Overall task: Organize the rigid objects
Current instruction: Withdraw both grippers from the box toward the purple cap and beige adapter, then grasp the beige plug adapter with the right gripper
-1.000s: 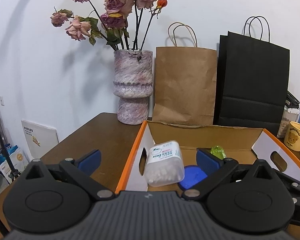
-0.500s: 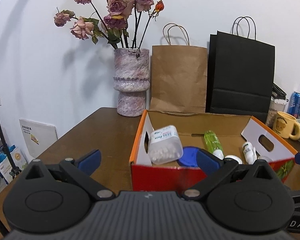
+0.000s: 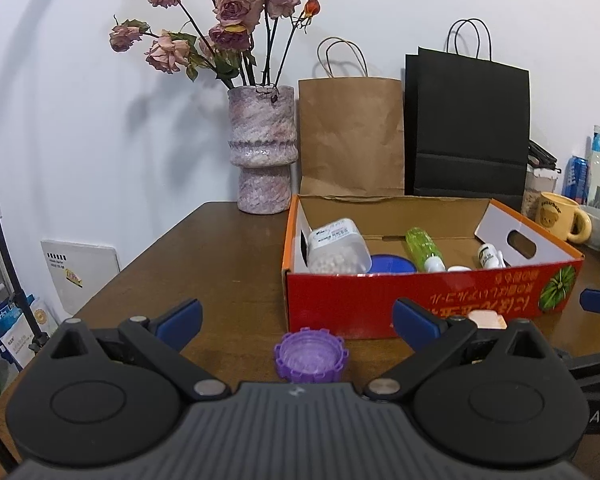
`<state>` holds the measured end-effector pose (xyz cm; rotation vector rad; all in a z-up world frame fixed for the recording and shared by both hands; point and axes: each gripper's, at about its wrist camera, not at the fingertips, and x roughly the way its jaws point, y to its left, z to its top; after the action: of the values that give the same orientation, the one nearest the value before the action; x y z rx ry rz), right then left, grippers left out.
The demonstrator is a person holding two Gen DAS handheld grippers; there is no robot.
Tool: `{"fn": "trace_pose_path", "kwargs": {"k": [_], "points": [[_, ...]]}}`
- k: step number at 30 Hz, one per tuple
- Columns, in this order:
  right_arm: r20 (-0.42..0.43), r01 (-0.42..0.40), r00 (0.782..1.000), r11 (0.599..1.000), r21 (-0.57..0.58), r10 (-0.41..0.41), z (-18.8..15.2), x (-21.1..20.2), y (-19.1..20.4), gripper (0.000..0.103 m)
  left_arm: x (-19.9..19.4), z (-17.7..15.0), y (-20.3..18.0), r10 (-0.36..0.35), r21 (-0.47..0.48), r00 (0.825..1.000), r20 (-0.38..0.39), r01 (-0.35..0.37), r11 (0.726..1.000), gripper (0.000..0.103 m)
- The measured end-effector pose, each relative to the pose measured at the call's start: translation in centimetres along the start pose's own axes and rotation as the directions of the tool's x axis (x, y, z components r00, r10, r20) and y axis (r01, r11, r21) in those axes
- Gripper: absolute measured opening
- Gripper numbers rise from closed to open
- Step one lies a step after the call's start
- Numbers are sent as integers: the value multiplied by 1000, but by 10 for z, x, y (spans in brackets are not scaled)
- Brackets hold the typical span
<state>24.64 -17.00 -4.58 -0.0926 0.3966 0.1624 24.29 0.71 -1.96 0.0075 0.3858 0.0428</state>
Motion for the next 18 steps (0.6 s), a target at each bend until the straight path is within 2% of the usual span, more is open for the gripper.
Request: {"fn": "trace_pose_path", "kwargs": {"k": [12,18], "points": [[-46,-10,999,1000,-7,9,-7,-1,11,103,-1,-10,11,-33,32,998,-44,34,999,103],[-84,0,996,1000,0,0,-6,10,14,102,4,-12,22,-27,24,997,-69,29,999,103]]}}
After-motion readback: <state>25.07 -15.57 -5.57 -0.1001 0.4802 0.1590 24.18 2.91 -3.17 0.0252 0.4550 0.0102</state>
